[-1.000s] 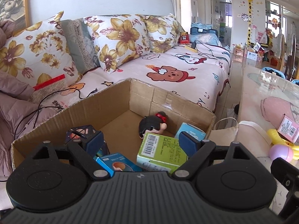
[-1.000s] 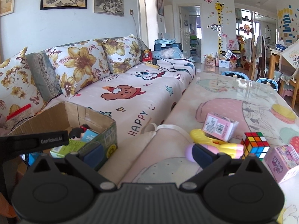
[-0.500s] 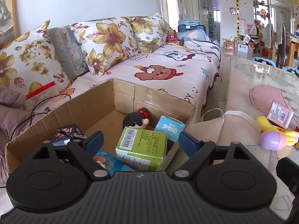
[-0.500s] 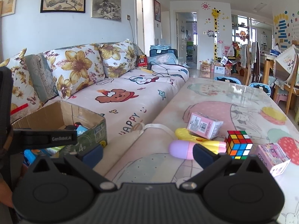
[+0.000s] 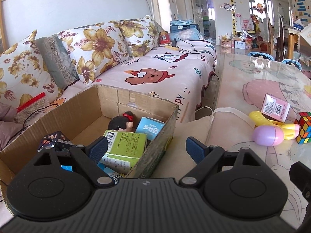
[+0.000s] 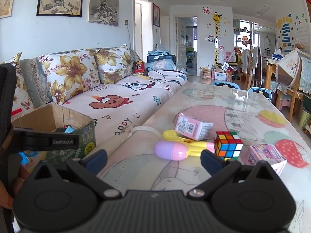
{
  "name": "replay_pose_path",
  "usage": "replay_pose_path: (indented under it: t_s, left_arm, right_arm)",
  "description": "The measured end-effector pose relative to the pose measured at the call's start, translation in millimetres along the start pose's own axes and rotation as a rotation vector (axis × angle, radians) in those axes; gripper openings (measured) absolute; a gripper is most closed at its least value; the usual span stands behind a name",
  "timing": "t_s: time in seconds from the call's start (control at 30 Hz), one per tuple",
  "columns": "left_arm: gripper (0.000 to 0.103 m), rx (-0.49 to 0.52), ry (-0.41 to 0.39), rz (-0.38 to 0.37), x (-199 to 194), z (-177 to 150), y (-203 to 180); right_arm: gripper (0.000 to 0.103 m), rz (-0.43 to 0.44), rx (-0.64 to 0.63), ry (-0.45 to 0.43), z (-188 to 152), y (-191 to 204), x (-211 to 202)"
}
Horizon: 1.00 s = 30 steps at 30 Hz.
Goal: Organize rigid objects
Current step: 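Move both tools back over the items on the table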
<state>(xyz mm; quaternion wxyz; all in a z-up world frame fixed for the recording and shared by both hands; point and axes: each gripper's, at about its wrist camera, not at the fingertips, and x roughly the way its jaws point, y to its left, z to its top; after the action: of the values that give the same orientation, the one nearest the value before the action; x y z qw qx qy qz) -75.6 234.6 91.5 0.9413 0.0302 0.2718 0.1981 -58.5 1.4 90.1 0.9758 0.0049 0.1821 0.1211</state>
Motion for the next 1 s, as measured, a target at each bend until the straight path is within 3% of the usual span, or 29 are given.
replay_pose_path:
  t_s: [0.47, 1.0]
  left_arm:
    - [0.103, 0.033, 0.024, -0.100, 11.6, 1.3, -3.9]
    - [0.103, 0.160, 0.036, -0.264, 9.7, -6.3, -18.6]
  right_arm:
    - [0.102, -0.088, 0.055, -0.007, -6.7, -47.1, -1.1]
    - [0.102, -0.298, 0.161, 0.076, -21.8, -136.4, 20.2]
